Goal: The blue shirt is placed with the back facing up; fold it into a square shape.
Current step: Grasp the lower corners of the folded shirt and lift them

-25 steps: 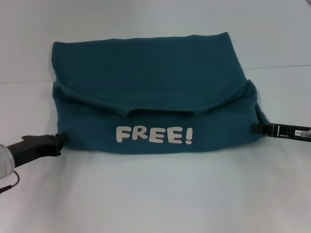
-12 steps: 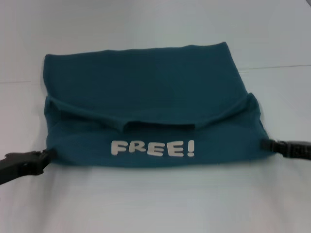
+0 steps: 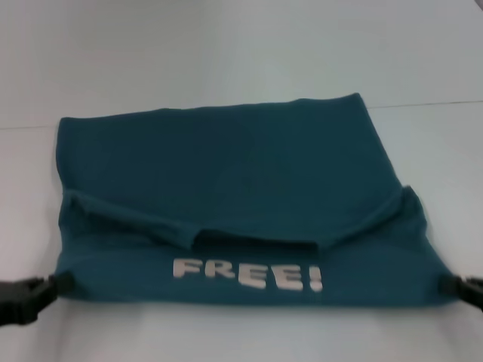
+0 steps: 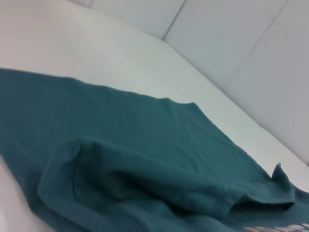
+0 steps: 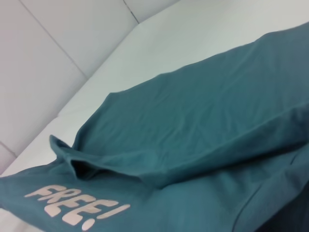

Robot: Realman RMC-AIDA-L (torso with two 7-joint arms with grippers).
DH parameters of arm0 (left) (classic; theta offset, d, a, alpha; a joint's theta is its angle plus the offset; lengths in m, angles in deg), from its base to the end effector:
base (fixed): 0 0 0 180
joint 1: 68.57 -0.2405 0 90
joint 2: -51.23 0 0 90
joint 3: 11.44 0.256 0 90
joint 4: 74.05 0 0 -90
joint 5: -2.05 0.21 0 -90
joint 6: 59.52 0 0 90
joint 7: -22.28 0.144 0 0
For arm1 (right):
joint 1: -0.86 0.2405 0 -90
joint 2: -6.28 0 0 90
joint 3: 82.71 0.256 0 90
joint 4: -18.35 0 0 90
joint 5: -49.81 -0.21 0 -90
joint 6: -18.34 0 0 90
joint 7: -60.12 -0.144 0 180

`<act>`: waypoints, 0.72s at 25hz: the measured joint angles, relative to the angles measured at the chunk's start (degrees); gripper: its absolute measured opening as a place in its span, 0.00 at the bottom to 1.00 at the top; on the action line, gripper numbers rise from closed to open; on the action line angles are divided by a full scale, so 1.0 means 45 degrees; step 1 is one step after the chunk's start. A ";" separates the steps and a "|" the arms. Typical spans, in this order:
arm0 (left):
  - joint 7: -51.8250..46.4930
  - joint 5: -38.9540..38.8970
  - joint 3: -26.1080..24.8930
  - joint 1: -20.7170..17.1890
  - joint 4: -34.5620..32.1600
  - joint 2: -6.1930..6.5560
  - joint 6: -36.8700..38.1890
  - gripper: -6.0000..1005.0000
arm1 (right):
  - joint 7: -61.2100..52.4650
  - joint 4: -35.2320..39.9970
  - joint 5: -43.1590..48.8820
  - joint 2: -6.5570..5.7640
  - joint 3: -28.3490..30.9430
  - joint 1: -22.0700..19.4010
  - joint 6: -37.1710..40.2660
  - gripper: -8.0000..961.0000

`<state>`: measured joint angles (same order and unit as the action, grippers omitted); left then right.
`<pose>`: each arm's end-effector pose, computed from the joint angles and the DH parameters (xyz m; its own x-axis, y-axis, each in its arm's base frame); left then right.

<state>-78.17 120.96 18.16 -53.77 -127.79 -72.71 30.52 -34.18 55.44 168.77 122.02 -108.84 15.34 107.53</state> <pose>-0.3323 0.2666 0.0376 0.4782 0.6361 0.6055 0.8518 -0.5038 -0.1434 0.3752 0.2466 0.0461 0.4061 -0.6793 -0.6112 -0.8928 -0.4376 -0.1069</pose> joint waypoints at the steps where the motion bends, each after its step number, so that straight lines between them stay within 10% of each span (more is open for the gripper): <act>1: 0.0000 0.0117 -0.0069 -0.0042 0.0000 0.0001 0.0180 0.01 | 0.0192 0.0000 0.0006 0.0019 0.0040 -0.0219 0.0216 0.03; 18: 0.0068 0.1841 -0.0902 -0.0683 0.0141 -0.0016 0.2080 0.01 | 0.2080 -0.0126 0.0208 0.0175 0.0386 -0.2130 0.1906 0.03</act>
<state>-77.87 129.24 14.10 -56.84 -127.15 -72.79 39.88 -24.82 54.87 169.70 122.80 -107.10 5.76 116.10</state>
